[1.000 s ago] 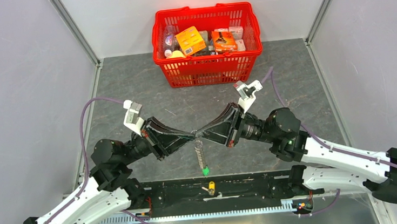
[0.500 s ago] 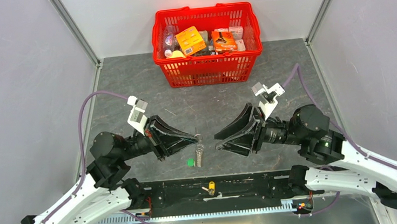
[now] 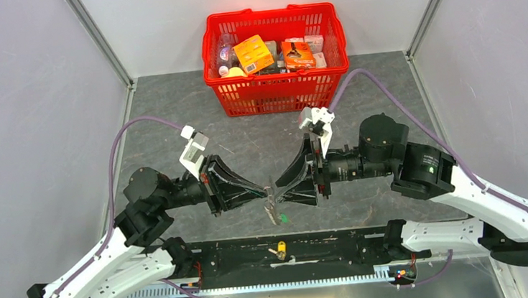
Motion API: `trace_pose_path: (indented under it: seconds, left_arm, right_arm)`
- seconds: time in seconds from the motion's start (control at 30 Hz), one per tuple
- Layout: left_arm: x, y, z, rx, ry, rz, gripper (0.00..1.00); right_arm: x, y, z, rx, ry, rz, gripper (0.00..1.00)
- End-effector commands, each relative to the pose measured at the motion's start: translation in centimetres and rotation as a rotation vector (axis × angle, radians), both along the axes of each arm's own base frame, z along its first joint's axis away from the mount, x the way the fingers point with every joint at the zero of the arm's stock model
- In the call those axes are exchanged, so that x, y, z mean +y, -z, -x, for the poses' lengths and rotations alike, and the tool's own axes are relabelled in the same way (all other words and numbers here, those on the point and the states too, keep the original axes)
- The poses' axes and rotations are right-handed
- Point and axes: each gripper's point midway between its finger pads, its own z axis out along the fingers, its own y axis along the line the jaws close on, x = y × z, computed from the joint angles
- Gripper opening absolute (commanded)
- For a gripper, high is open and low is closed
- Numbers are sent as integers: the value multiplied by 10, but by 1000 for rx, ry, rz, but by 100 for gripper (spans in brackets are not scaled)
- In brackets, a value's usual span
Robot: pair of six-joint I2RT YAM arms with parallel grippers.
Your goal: Put the keys on the keyring
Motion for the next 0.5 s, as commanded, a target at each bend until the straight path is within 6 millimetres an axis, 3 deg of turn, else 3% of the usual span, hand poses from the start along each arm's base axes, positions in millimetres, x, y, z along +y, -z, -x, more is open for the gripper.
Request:
trace_pose_path:
  seconds: [0.0, 0.47]
  left_arm:
    - [8, -24, 10, -87, 23, 50, 2]
    - [5, -22, 12, -83, 45, 47, 2]
  right_arm:
    - [-8, -5, 8, -47, -45, 23, 52]
    - [4, -13, 7, -35, -59, 2, 39]
